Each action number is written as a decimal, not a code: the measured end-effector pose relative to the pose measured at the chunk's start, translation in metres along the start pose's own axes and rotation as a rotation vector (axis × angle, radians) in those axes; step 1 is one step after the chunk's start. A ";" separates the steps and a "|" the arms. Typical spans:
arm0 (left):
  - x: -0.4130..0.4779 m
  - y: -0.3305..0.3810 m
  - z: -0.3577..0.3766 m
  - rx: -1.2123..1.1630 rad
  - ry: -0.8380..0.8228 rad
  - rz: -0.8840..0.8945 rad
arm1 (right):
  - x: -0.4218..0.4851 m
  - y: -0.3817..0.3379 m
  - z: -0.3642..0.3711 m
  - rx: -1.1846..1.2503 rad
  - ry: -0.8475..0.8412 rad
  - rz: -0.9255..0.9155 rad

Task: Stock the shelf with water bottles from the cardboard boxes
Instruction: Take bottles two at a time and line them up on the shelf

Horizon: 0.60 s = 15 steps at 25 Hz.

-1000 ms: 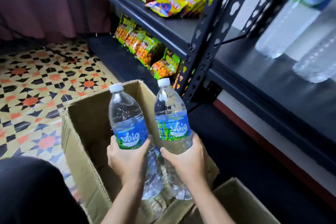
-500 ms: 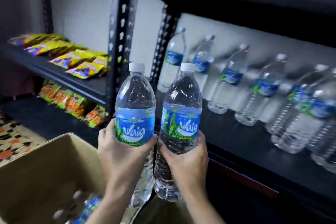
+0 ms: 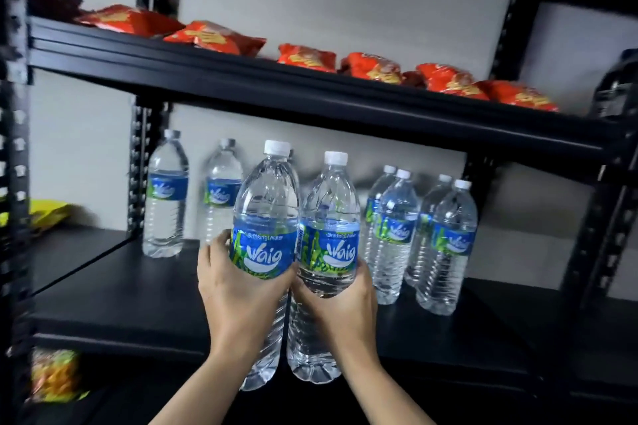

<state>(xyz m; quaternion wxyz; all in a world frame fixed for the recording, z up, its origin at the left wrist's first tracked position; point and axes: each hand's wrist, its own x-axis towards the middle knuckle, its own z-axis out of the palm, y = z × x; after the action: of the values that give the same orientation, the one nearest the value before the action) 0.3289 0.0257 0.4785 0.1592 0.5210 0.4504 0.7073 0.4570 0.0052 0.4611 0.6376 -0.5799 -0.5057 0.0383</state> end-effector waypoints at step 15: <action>0.035 -0.033 0.052 -0.022 -0.024 0.060 | 0.105 0.090 0.056 -0.164 0.212 0.053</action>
<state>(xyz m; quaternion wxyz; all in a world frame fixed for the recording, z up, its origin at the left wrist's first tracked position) 0.3527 0.0927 0.4759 0.1492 0.5408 0.4248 0.7105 0.5180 0.1406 0.4439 0.6366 -0.6440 -0.4216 -0.0478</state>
